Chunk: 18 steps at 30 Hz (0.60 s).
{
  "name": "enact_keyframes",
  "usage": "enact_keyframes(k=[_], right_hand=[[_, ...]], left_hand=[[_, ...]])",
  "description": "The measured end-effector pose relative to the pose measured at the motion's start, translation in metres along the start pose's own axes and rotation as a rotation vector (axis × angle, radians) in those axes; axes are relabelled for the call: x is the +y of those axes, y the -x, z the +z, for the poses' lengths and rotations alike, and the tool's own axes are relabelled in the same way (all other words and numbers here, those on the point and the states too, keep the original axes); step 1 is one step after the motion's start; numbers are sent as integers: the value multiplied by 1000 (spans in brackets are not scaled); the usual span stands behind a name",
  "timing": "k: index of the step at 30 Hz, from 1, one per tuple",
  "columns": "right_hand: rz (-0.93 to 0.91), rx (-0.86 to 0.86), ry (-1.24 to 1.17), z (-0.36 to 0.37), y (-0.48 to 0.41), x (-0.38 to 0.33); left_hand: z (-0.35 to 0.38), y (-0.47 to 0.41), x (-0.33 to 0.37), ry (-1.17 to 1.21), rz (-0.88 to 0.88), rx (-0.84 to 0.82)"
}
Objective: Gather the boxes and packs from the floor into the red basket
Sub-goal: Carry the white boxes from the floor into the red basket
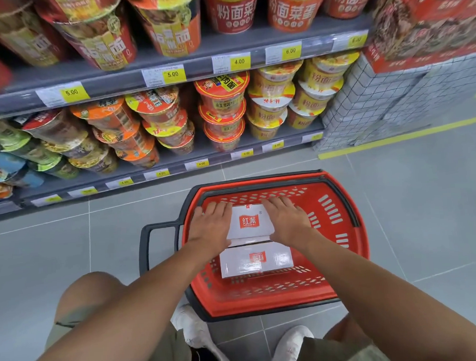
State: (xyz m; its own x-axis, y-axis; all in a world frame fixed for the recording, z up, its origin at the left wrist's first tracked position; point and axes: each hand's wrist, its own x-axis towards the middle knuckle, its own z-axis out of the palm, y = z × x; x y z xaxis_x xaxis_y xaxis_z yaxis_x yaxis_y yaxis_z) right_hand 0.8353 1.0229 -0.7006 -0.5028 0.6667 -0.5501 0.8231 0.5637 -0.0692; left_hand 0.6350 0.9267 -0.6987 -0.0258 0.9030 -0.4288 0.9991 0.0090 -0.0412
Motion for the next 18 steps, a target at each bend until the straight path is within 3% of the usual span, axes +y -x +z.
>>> enact_keyframes(k=[9, 18], right_hand=[[74, -75, -11, -54, 50, -6], [54, -47, -108, -192, 154, -29]], left_hand=[[-67, 45, -9, 45, -18, -58], [-207, 125, -28, 91, -23, -59]])
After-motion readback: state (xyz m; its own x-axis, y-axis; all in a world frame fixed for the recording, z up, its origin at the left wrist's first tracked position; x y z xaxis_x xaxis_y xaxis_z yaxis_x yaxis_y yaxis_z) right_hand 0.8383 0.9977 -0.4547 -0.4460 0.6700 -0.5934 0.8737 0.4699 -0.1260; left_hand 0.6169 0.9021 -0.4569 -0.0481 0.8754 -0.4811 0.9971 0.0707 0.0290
